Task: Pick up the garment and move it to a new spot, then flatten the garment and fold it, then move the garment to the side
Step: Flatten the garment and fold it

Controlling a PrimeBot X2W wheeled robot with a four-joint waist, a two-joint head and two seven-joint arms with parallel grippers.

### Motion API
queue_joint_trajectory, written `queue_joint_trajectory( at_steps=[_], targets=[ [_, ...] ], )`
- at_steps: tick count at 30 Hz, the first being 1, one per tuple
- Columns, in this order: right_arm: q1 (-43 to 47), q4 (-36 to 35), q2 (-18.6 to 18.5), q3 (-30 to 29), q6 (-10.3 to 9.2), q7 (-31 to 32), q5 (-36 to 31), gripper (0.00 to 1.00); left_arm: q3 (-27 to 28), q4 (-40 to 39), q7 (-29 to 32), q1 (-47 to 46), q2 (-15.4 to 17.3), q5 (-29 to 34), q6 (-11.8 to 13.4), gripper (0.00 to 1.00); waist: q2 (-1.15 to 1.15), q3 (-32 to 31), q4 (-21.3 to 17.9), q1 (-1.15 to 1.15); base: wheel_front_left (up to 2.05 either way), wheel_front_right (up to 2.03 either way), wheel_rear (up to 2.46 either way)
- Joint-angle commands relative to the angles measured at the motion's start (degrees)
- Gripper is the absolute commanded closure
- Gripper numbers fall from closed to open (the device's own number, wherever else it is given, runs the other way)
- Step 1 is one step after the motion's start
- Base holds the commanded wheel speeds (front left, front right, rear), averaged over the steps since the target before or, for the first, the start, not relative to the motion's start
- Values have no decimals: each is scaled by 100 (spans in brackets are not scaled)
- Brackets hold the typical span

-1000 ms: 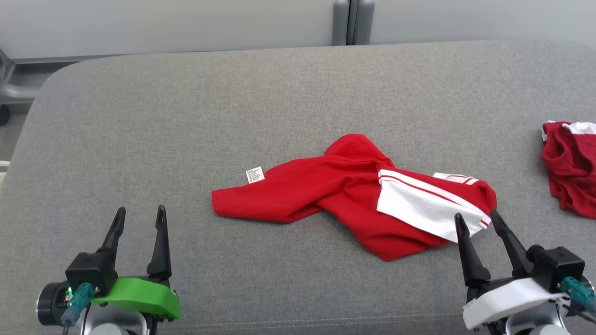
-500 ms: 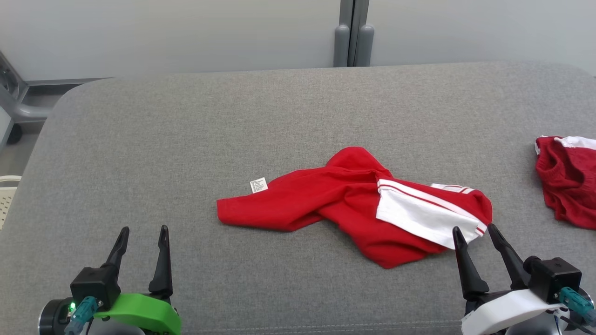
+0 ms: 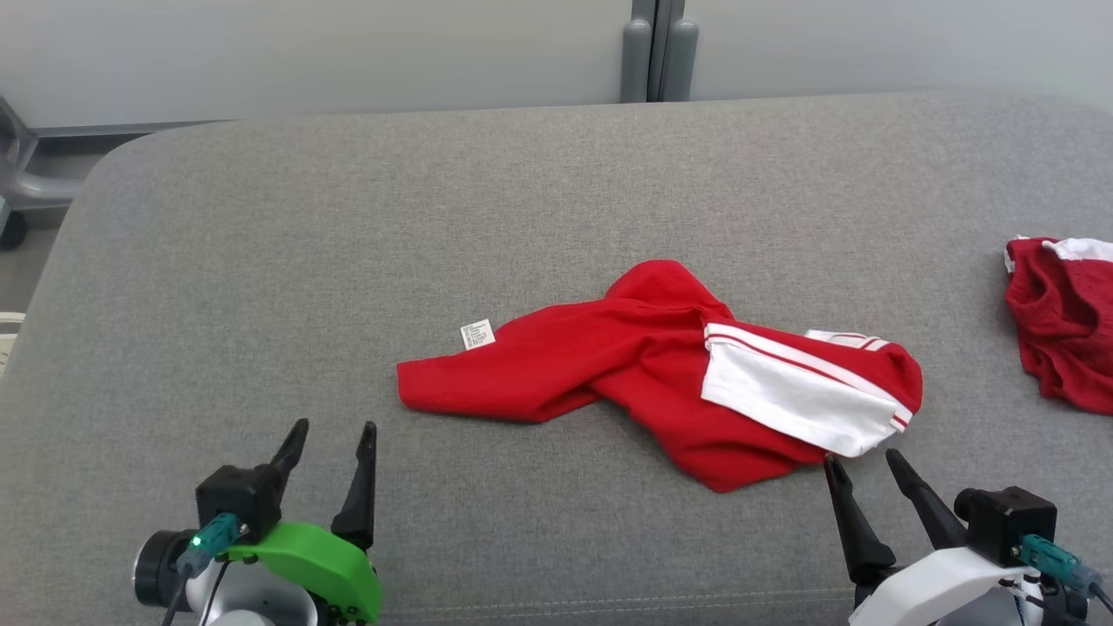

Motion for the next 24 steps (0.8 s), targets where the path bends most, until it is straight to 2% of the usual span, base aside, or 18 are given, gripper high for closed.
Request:
queue_joint_trajectory(
  at_steps=[1,11,24],
  targets=[
    [39,18,3,10,-1,59,52,0,-59,47,111,-152,-20,-24,-75,0,0,89,-71,0,0,0,0],
    [-214,60,17,-65,-1,236,310,0,-331,574,816,-771,-241,-314,-499,0,0,614,-299,0,0,0,0],
    [-711,172,-13,-188,-1,331,260,0,-272,1350,1156,-1770,-303,-570,-996,0,0,1198,-319,0,0,0,0]
  ],
)
